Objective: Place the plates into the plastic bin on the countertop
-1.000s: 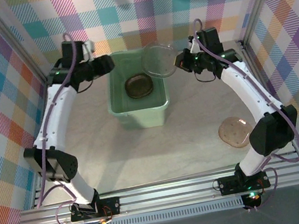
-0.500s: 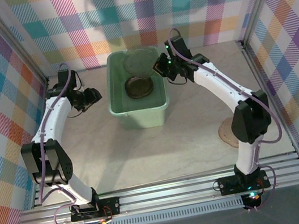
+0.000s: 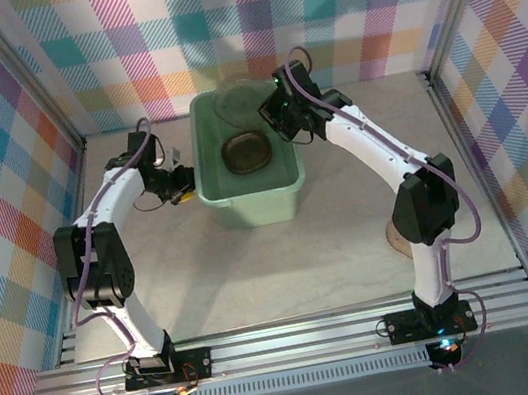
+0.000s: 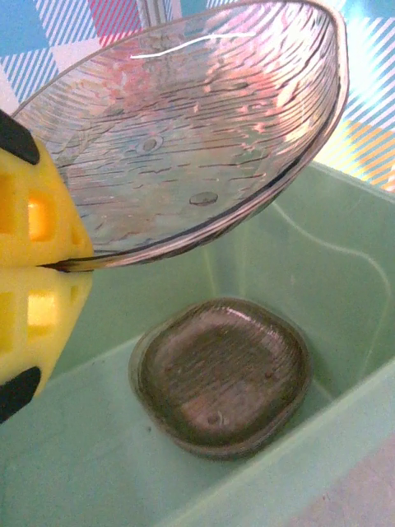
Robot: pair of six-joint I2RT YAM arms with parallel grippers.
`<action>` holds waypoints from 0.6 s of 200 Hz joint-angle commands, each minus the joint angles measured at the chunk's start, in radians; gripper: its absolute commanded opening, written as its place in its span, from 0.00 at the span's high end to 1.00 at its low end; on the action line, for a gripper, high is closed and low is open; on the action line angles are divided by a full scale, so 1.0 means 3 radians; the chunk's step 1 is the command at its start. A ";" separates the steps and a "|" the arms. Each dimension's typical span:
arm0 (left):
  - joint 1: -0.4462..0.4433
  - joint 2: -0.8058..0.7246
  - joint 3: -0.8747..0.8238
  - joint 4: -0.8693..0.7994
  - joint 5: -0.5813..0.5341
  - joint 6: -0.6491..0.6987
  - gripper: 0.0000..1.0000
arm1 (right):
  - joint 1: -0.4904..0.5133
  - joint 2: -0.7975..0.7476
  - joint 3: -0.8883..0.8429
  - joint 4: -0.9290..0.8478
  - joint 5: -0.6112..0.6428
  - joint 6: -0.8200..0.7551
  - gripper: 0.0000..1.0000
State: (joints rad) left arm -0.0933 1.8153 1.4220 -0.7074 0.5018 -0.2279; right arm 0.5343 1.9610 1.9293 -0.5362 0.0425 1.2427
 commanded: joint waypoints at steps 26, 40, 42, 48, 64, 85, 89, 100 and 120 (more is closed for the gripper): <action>-0.0173 0.0174 0.0054 -0.0101 0.0587 0.0275 0.57 | 0.0111 0.0085 0.0159 -0.0423 0.0373 0.0189 1.00; -0.0226 0.0220 0.0097 -0.0116 0.0719 0.0329 0.56 | 0.0121 0.0104 0.0159 -0.0500 0.0426 0.0269 1.00; -0.0240 0.0229 0.0105 -0.0116 0.0730 0.0330 0.56 | 0.0121 0.0108 0.0164 -0.0509 0.0428 0.0280 1.00; -0.0271 0.0254 0.0133 -0.0124 0.0756 0.0330 0.56 | 0.0126 0.0122 0.0181 -0.0537 0.0445 0.0306 1.00; -0.0349 0.0345 0.0222 -0.0152 0.0798 0.0335 0.55 | 0.0136 0.0182 0.0275 -0.0646 0.0502 0.0329 1.00; -0.0424 0.0438 0.0307 -0.0123 0.0757 0.0314 0.54 | 0.0142 0.0291 0.0426 -0.0825 0.0575 0.0370 1.00; -0.0434 0.0456 0.0327 -0.0119 0.0751 0.0298 0.54 | 0.0142 0.0313 0.0436 -0.0848 0.0590 0.0384 1.00; -0.0445 0.0489 0.0370 -0.0112 0.0750 0.0270 0.54 | 0.0142 0.0365 0.0467 -0.0864 0.0610 0.0408 1.00; -0.0443 0.0443 0.0334 -0.0089 0.0634 0.0245 0.54 | 0.0142 0.0466 0.0553 -0.0963 0.0654 0.0418 1.00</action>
State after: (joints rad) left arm -0.2214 1.9518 1.5043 -0.7280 0.6979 -0.1562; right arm 0.5709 2.0678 2.0449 -0.7597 0.1989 1.3399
